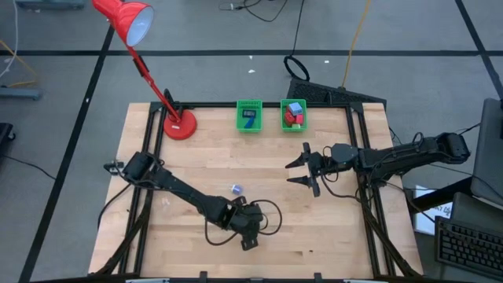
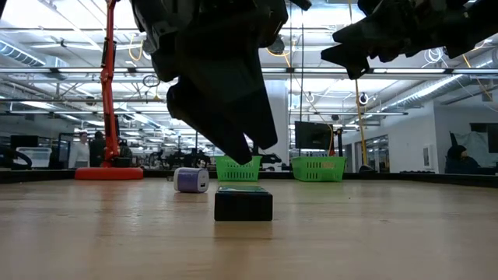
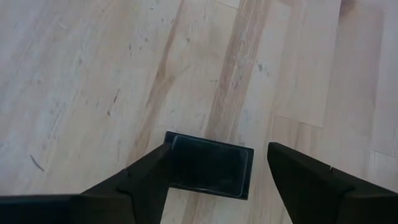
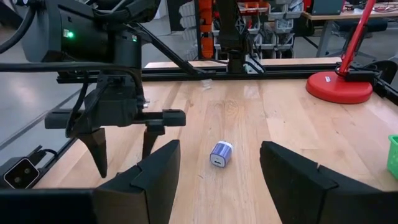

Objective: Pick & Place Office items
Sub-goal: Put the black digital timer into the left green basket

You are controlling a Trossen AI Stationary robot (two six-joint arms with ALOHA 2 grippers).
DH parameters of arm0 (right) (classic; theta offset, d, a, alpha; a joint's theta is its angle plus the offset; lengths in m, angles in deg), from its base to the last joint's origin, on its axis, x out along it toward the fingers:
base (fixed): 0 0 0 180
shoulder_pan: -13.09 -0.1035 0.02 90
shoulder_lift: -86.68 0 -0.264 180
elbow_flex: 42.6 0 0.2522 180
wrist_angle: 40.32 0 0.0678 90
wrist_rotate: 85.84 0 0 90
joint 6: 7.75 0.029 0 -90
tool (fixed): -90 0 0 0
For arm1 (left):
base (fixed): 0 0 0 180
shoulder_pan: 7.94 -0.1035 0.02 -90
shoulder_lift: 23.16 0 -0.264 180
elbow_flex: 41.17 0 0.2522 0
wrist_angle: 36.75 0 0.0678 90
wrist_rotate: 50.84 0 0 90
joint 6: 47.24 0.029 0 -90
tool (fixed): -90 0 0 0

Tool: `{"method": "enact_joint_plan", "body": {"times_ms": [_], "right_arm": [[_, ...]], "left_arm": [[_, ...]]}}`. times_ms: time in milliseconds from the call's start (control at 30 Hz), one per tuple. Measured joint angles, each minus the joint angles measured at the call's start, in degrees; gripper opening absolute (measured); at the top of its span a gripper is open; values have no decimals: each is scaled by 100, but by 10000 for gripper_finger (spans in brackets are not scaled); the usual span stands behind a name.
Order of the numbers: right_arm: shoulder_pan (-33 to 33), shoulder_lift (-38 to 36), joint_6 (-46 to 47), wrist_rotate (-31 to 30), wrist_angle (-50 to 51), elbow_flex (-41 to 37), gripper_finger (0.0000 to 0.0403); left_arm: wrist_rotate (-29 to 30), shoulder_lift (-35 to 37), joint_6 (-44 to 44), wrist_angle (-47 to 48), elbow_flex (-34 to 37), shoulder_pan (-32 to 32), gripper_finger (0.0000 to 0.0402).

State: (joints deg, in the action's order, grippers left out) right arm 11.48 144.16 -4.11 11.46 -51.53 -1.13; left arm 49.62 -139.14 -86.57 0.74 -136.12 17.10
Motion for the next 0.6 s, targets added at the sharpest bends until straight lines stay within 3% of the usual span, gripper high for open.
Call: {"method": "enact_joint_plan", "body": {"times_ms": [467, 600], "right_arm": [[0, 0, 13, 1, 17, 0, 210], [0, 0, 13, 1, -1, 0, 210]], "left_arm": [[-8, 2, -5, -26, 0, -21, 269], [-289, 28, -141, -28, 0, -28, 269]]}}
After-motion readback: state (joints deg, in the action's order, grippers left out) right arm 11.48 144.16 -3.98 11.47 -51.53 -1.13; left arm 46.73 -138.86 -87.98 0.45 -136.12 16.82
